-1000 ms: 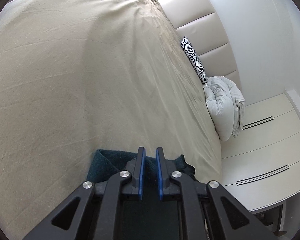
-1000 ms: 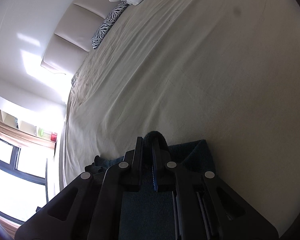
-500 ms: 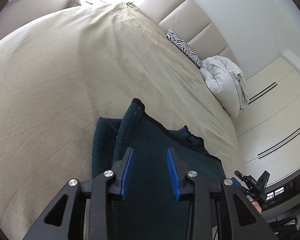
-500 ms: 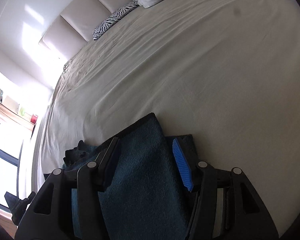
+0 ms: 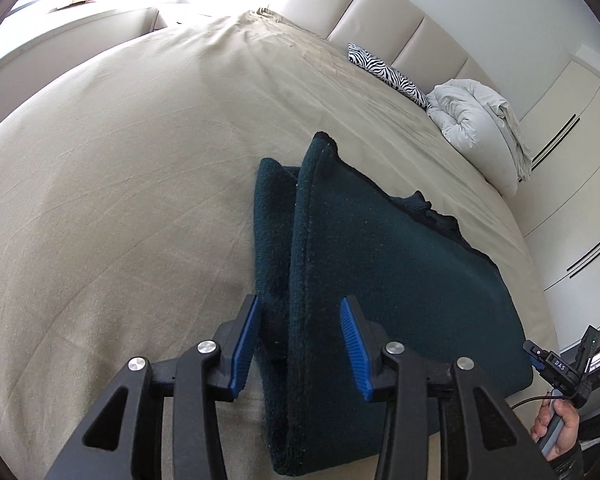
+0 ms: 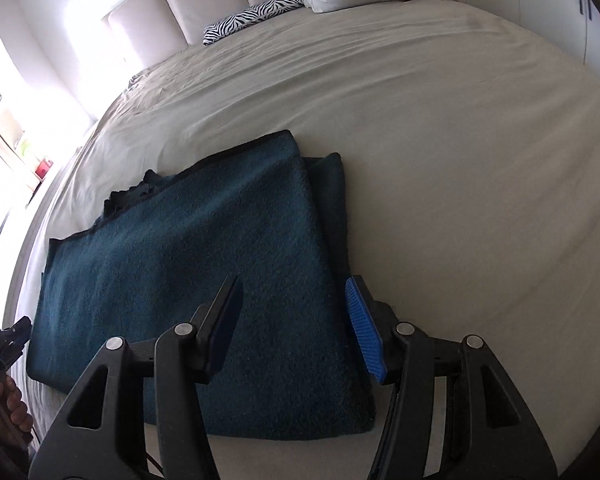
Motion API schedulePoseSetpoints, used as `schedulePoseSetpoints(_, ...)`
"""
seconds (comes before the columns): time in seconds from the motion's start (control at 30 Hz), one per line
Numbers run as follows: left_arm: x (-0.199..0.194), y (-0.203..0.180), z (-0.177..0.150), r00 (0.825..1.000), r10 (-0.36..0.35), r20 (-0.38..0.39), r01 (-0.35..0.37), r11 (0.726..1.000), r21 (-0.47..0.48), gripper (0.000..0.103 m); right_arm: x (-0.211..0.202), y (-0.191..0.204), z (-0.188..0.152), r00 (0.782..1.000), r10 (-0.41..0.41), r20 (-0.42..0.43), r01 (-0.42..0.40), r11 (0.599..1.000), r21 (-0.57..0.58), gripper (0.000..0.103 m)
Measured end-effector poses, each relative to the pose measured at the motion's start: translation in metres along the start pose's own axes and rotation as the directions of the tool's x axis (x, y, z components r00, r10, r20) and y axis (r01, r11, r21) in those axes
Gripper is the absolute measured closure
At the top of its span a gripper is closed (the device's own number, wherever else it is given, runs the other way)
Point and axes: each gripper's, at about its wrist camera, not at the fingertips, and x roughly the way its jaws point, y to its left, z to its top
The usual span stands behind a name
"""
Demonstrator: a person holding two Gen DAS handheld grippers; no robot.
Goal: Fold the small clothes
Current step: 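Lower the folded hem onto the sweater and open both grippers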
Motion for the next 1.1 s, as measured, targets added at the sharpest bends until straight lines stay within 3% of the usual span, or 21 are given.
schedulePoseSetpoints(0.1, 0.0, 0.004, -0.01, 1.0, 0.017, -0.009, -0.017, 1.0, 0.012, 0.06, 0.0, -0.013, -0.013, 1.0, -0.001, -0.028, 0.001, 1.0, 0.016, 0.051)
schedulePoseSetpoints(0.4, -0.004, 0.006, -0.024, 0.999, 0.051, 0.014, -0.051, 0.997, 0.05, 0.077, -0.003, -0.018, -0.03, 0.998, -0.067, -0.007, 0.067, 0.998, -0.022, 0.061)
schedulePoseSetpoints(0.5, -0.003, 0.004, -0.027, 0.998, 0.067, 0.019, -0.068, 0.995, 0.073, 0.079, -0.014, -0.017, -0.032, 0.997, -0.068, 0.027, 0.069, 0.997, -0.017, 0.063)
schedulePoseSetpoints(0.6, -0.003, 0.005, -0.028, 0.998, 0.066, 0.015, -0.067, 0.995, 0.074, 0.08, -0.006, -0.017, -0.037, 0.997, -0.075, -0.017, 0.074, 0.997, -0.035, 0.068)
schedulePoseSetpoints(0.73, -0.008, 0.007, -0.027, 0.998, 0.057, 0.013, -0.057, 0.996, 0.069, 0.08, -0.006, -0.027, -0.038, 0.999, -0.052, -0.011, 0.052, 0.999, 0.004, 0.069)
schedulePoseSetpoints(0.83, -0.028, -0.01, -0.027, 0.993, 0.095, 0.076, -0.104, 0.987, 0.123, 0.082, -0.02, -0.028, -0.037, 0.996, -0.086, -0.009, 0.086, 0.995, 0.045, 0.068)
schedulePoseSetpoints(0.9, -0.039, -0.034, -0.028, 0.99, 0.087, 0.115, -0.109, 0.974, 0.198, 0.083, -0.036, -0.029, -0.035, 0.999, -0.038, 0.025, 0.035, 0.995, 0.096, 0.066)
schedulePoseSetpoints(0.97, -0.039, -0.06, -0.032, 0.992, 0.054, 0.111, -0.081, 0.964, 0.252, 0.083, -0.047, -0.019, -0.032, 0.995, 0.091, 0.046, -0.096, 0.987, 0.127, 0.066)
schedulePoseSetpoints(1.03, -0.028, -0.082, -0.039, 0.996, 0.029, 0.088, -0.054, 0.954, 0.294, 0.083, -0.044, 0.0, -0.032, 0.959, 0.283, 0.019, -0.282, 0.946, 0.16, 0.066)
schedulePoseSetpoints(1.1, -0.012, -0.098, -0.048, 0.998, 0.021, 0.064, -0.04, 0.947, 0.317, 0.083, -0.032, 0.026, -0.035, 0.897, 0.44, -0.029, -0.427, 0.883, 0.193, 0.066)
